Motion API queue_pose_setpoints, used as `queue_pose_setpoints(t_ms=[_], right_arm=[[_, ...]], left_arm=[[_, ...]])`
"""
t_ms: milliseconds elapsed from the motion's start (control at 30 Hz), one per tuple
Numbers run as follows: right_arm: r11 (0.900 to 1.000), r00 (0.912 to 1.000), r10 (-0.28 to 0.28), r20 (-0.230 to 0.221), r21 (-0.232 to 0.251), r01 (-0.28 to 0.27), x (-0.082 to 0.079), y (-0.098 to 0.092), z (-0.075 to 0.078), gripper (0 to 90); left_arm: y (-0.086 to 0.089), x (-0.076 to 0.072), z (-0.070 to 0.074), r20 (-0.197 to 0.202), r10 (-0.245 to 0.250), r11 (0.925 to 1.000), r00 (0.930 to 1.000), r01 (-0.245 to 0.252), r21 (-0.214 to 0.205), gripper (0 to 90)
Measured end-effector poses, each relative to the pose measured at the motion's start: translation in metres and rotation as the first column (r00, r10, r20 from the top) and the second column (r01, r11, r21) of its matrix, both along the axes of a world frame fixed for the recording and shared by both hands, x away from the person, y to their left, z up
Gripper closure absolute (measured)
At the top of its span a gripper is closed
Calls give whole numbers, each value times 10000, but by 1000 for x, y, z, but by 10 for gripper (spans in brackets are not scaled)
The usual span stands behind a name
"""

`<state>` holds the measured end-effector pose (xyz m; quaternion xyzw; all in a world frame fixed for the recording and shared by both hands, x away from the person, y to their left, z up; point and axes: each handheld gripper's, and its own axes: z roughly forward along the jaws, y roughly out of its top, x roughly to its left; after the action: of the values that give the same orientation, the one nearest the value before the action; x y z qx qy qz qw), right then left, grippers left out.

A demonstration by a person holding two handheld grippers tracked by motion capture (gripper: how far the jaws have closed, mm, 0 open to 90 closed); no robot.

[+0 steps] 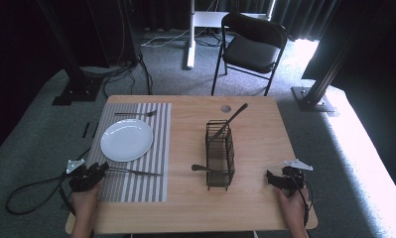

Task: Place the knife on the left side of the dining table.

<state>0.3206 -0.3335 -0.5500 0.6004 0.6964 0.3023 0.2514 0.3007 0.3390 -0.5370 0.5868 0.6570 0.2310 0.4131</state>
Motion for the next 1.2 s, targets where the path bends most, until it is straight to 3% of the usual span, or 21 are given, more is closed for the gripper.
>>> queue_pose_setpoints(t_ms=[233, 367, 467, 600, 833, 900, 1200], right_arm=[[10000, 10000, -1, -1, 1, 1, 0, 0, 0, 122], [10000, 10000, 0, 0, 1, 0, 0, 0, 0, 121], [10000, 10000, 0, 0, 0, 0, 0, 0, 0, 122], [10000, 10000, 2, -1, -1, -2, 0, 0, 0, 121], [10000, 10000, 3, -1, 0, -3, 0, 0, 0, 121], [10000, 10000, 0, -1, 2, 0, 0, 0, 0, 121], [10000, 10000, -1, -2, 1, 1, 0, 0, 0, 121]], left_arm=[[-7, 6, -6, -663, -105, 9926, 9977, 184, 1201, 525], [-12, 7, -4, -650, -122, 9835, 9978, 237, 1792, 488], [-10, 4, -4, -496, -197, 9912, 9986, 260, 1301, 437], [-12, -3, -2, -401, -385, 9916, 9985, 431, 1220, 402], [-26, -20, 3, -265, -1174, 9855, 9927, 1198, 1198, 371], [-31, -27, 3, -326, -1305, 9814, 9909, 1338, 1376, 359], [-40, -49, 4, -347, -1671, 9768, 9853, 1702, 1296, 234]])
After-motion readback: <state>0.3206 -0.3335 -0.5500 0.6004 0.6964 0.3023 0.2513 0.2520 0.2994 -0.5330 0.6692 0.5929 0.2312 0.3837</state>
